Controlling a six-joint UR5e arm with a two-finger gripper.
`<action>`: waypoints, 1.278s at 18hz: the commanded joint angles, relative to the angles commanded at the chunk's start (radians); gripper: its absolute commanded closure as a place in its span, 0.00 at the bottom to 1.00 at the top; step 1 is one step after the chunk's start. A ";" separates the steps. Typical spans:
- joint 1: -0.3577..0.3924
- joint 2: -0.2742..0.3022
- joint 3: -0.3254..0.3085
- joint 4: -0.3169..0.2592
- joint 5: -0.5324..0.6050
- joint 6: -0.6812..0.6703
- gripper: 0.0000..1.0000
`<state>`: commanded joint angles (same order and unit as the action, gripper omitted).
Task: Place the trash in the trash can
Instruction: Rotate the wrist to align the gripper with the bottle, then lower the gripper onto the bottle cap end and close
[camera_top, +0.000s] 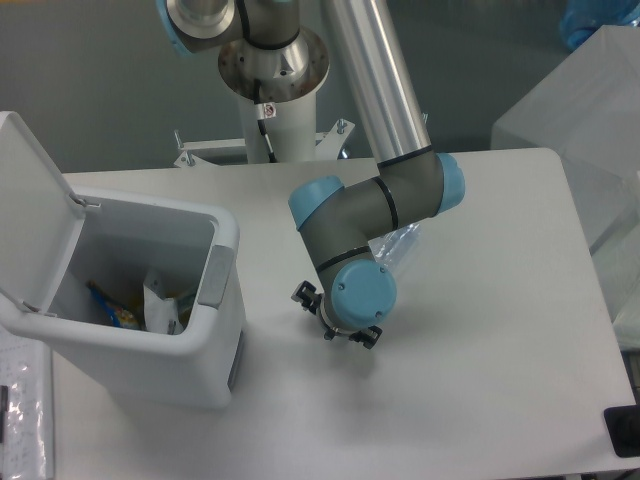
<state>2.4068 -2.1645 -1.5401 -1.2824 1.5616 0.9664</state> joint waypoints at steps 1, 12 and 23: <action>0.000 0.003 0.000 0.000 0.000 0.000 0.15; 0.005 0.008 0.000 -0.009 0.026 0.005 0.50; 0.017 0.041 0.009 -0.008 0.020 0.003 0.87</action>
<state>2.4237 -2.1231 -1.5309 -1.2901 1.5815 0.9695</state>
